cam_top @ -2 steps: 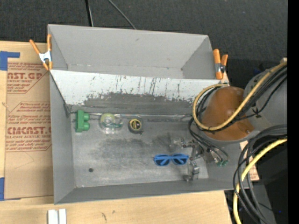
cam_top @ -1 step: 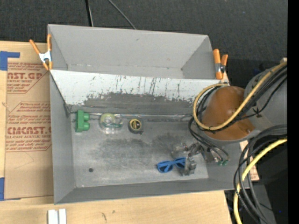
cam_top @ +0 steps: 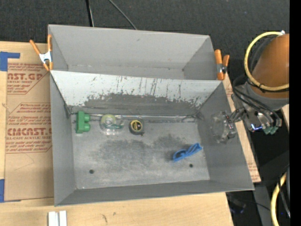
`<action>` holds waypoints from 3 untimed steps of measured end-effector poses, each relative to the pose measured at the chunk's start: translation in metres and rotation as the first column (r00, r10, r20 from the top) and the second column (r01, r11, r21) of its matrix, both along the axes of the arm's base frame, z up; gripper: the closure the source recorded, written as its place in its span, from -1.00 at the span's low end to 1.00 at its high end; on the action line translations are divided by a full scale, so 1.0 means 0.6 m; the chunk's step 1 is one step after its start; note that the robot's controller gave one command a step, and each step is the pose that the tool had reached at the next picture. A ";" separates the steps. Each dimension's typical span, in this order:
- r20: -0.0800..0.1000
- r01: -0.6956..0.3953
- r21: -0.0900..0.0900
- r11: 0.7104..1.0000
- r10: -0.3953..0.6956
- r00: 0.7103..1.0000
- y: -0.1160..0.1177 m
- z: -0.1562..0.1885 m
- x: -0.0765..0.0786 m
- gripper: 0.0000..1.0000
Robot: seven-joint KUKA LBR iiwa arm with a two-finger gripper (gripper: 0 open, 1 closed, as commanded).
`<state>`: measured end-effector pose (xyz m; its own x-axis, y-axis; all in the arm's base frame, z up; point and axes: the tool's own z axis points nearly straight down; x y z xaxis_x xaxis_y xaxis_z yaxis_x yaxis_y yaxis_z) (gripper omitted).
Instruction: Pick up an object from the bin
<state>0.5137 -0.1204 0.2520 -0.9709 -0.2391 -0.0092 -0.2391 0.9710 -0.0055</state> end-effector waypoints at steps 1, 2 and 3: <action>-0.014 -0.252 0.006 0.968 0.252 0.968 0.044 -0.137 -0.034 1.00; -0.010 -0.251 0.004 0.968 0.251 0.968 0.044 -0.134 -0.032 -1.00; -0.013 -0.242 0.008 0.970 0.242 0.970 0.080 -0.240 0.002 -1.00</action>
Offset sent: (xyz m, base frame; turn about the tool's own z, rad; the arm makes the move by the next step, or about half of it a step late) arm -0.0196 0.0255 -0.0801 -0.2549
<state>0.5147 -0.0723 0.1079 -0.8842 -0.4671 0.0015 -0.4671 0.8842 0.0052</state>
